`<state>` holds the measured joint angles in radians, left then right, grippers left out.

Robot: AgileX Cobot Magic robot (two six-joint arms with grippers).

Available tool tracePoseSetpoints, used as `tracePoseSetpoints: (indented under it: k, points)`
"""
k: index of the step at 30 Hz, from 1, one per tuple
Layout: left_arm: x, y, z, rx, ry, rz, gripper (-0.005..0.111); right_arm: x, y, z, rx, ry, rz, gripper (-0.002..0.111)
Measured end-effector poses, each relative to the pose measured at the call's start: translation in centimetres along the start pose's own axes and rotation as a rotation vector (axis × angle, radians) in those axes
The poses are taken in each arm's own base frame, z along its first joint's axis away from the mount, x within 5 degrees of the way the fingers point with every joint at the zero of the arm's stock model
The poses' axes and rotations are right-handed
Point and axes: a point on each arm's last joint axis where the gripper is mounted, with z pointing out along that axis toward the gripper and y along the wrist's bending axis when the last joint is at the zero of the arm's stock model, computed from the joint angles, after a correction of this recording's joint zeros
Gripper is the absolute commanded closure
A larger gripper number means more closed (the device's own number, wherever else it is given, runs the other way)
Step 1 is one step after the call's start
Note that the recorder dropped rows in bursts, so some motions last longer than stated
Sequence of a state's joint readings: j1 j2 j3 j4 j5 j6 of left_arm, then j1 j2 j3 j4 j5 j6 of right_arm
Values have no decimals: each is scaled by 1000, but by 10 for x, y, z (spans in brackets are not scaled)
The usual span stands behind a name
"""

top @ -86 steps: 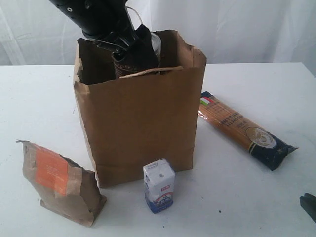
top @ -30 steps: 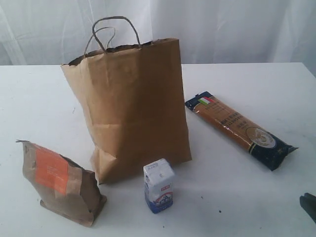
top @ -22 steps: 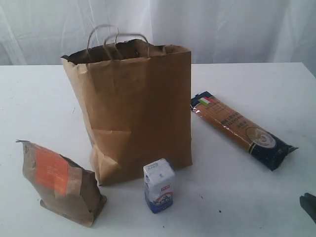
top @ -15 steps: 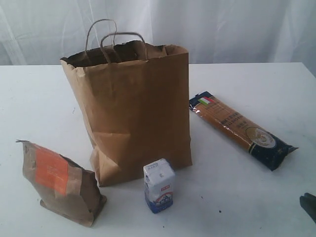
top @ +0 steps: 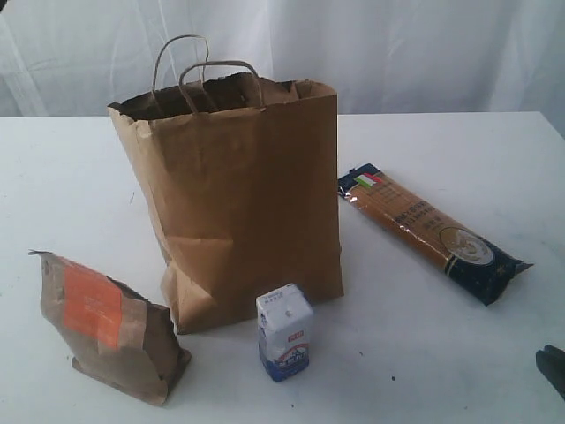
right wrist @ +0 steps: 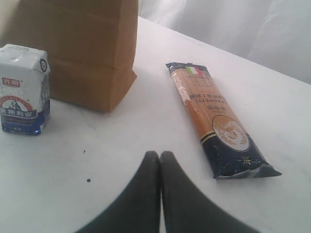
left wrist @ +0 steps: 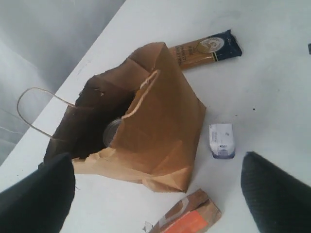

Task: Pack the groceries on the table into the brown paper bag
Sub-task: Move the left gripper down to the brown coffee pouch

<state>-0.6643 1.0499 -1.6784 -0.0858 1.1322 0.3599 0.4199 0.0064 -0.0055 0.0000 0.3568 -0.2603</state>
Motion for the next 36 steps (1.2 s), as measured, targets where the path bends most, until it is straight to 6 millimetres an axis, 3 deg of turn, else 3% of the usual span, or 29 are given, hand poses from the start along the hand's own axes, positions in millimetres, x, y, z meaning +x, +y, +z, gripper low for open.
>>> tracePoseSetpoints:
  k: [4, 11, 17, 28, 36]
  points:
    - [20, -8, 12, 34, 66, 5, 16, 0, 0, 0, 0, 0, 0, 108]
    - [67, -24, 62, 154, 279, 18, 16, 0, 0, 0, 0, 0, 0, 108]
    - [102, -35, 91, 250, 413, 123, 16, 0, 0, 0, 0, 0, 0, 108]
    - [127, -39, 120, 246, 396, 333, 16, 0, 0, 0, 0, 0, 0, 108]
    - [140, -28, 147, 84, 373, 446, 16, 0, 0, 0, 0, 0, 0, 108]
